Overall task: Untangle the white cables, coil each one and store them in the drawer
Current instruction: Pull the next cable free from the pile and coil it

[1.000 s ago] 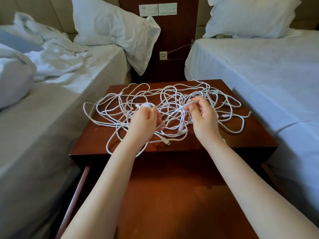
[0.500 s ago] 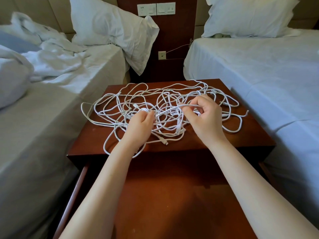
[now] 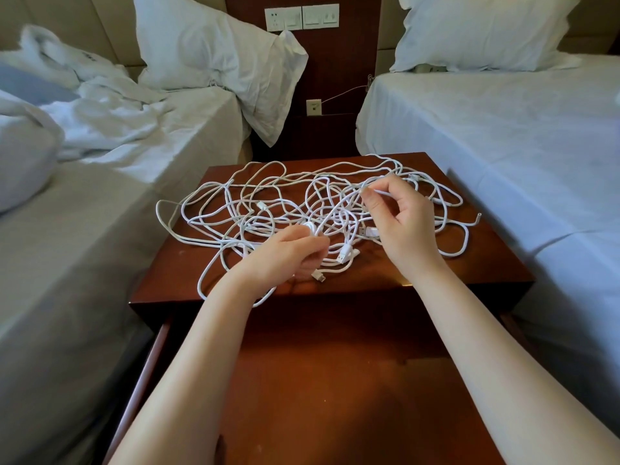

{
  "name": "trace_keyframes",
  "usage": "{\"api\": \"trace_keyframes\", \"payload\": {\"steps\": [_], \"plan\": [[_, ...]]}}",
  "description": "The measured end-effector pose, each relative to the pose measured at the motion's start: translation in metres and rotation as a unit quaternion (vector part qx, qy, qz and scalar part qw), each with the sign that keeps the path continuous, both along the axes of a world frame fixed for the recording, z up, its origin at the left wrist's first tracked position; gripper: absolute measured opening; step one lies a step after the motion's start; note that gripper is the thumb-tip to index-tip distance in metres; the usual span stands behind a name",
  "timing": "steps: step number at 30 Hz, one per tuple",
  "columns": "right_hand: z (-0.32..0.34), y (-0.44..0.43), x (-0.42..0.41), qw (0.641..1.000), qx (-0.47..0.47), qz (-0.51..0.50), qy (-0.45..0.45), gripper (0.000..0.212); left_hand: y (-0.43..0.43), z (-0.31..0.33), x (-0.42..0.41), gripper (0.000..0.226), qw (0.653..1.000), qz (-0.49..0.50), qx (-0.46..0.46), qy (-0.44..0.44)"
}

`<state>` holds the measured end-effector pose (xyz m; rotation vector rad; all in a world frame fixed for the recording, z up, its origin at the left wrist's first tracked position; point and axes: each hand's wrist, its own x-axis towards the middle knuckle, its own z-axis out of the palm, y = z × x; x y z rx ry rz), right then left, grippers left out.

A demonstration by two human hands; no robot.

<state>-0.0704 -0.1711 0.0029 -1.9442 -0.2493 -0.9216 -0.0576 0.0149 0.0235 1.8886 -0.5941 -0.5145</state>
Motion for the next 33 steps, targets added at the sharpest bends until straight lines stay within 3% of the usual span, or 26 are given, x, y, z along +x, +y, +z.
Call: {"api": "trace_keyframes", "payload": {"steps": [5,8,12,15,17,22,24,33], "plan": [[-0.002,-0.001,0.002,1.000,-0.014,-0.007,0.000,0.019,0.000,0.007,-0.007,0.036,0.995,-0.100,0.012,0.007],[-0.006,-0.001,0.005,0.999,-0.049,0.006,0.015,0.023,-0.001,0.013,-0.010,0.032,0.990,-0.134,-0.047,0.019],[-0.008,0.007,0.002,0.986,-0.062,0.121,0.101,0.022,-0.003,0.019,-0.014,0.034,0.975,-0.178,-0.126,0.053],[-0.009,0.023,-0.001,0.975,-0.115,0.172,0.086,0.025,-0.004,0.021,-0.014,0.034,0.961,-0.171,-0.201,0.078],[-0.010,0.031,-0.004,0.968,-0.142,0.178,0.110,0.018,-0.002,0.021,-0.011,0.032,0.954,-0.141,-0.249,0.089],[-0.012,0.040,-0.006,0.949,-0.272,0.132,0.089,0.040,-0.001,0.018,-0.002,0.032,0.923,-0.034,-0.376,0.078],[-0.014,0.045,-0.005,0.939,-0.306,0.133,0.078,0.035,-0.002,0.019,-0.001,0.029,0.907,-0.002,-0.416,0.069],[-0.019,0.036,0.000,0.950,-0.313,0.017,-0.002,0.026,-0.004,0.015,0.010,0.027,0.880,0.290,-0.377,-0.010]]}}
